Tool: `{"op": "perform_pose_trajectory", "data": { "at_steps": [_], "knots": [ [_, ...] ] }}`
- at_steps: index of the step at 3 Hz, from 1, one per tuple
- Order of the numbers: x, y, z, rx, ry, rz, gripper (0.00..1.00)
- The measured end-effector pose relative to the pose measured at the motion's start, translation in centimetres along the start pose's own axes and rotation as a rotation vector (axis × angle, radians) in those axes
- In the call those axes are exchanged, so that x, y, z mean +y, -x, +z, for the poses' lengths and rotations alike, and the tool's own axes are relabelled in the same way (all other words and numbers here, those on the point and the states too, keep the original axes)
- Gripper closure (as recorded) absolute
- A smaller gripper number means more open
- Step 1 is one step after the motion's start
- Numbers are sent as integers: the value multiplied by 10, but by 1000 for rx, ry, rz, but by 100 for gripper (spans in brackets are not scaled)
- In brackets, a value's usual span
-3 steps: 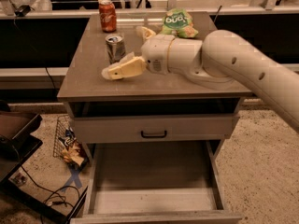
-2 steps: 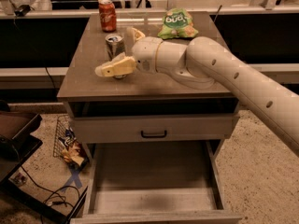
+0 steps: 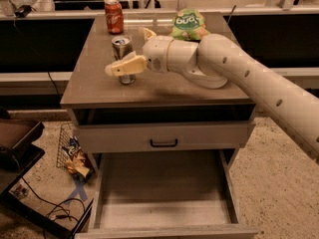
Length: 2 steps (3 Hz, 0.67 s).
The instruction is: Place redbull can into middle drawer
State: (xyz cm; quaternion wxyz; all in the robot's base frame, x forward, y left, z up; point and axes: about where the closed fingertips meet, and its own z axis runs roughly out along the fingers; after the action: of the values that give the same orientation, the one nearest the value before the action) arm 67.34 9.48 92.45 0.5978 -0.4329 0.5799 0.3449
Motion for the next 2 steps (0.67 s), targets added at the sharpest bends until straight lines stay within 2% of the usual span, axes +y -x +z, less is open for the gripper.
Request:
{"op": "perform_pose_trajectory", "data": {
  "at_steps": [1,2],
  "knots": [
    [-7,-14,8,8,2,13,18],
    [-6,-14,10,7,6,13,42]
  ]
}}
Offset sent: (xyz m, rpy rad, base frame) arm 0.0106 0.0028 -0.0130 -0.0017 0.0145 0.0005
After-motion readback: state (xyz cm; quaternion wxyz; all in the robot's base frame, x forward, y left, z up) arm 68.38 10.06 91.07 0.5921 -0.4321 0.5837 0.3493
